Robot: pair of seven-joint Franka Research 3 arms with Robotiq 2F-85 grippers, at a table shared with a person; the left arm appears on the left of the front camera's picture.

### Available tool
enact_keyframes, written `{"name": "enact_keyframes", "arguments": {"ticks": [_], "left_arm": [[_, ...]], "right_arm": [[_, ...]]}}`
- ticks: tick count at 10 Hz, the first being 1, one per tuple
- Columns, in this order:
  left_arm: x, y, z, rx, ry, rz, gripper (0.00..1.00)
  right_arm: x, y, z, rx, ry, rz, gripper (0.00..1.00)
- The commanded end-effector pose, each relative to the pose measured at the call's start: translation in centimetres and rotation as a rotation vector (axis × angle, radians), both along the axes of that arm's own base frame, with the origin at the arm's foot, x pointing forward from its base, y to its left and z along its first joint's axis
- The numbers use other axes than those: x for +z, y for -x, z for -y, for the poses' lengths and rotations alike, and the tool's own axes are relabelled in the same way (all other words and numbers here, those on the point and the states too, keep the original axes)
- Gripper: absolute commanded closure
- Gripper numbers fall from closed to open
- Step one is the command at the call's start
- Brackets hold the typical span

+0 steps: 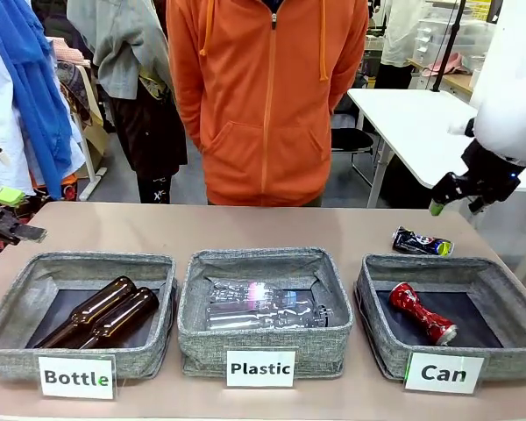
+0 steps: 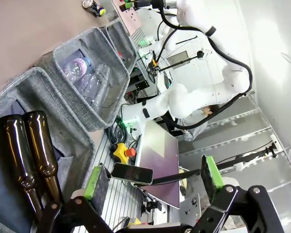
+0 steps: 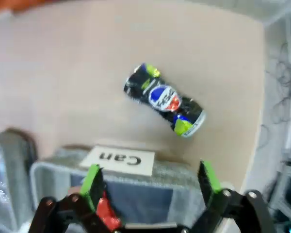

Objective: Sort the can waste into the basket.
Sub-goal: Pick up the can waste from the table and place it in the right Fabric basket.

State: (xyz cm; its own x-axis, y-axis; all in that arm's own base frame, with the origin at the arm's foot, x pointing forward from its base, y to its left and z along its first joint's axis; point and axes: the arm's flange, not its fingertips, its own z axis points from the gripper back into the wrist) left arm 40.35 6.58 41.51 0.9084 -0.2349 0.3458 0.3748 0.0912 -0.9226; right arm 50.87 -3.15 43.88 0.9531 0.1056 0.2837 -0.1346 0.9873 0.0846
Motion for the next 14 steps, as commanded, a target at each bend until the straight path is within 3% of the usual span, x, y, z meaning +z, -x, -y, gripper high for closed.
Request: {"name": "enact_keyframes", "arguments": {"ticks": [1,2,5,7,9,13,14], "left_arm": [[0.3,0.3,0.1,-0.011,-0.007,0.001,0.00],[0.3,0.3,0.1,-0.011,-0.007,0.001,0.00],[0.3,0.3,0.1,-0.011,-0.007,0.001,0.00],[0.3,0.3,0.1,-0.011,-0.007,0.001,0.00],[0.3,0.3,0.1,-0.011,-0.007,0.001,0.00],[0.3,0.3,0.1,-0.011,-0.007,0.001,0.00],[0.3,0.3,0.1,-0.011,-0.007,0.001,0.00]], "right_arm": [[0.2,-2.5,2.7,0.267,0.040,-0.094,0.00],[-0.7,-2.8,3.3,0.440,0.124,-0.060,0.00],[-3.8,-4.5,3.0,0.754,0.191,-0.009,0.00],[-6.2,-5.4,2.9,0.886,0.169,-0.077,0.00],[-8.0,-6.0,2.6,0.883,0.177,-0.115,0.00],[-11.4,-7.3,2.2,0.810,0.173,-0.103,0.00],[-11.0,-7.1,3.0,0.769,0.196,-0.095,0.00]]}}
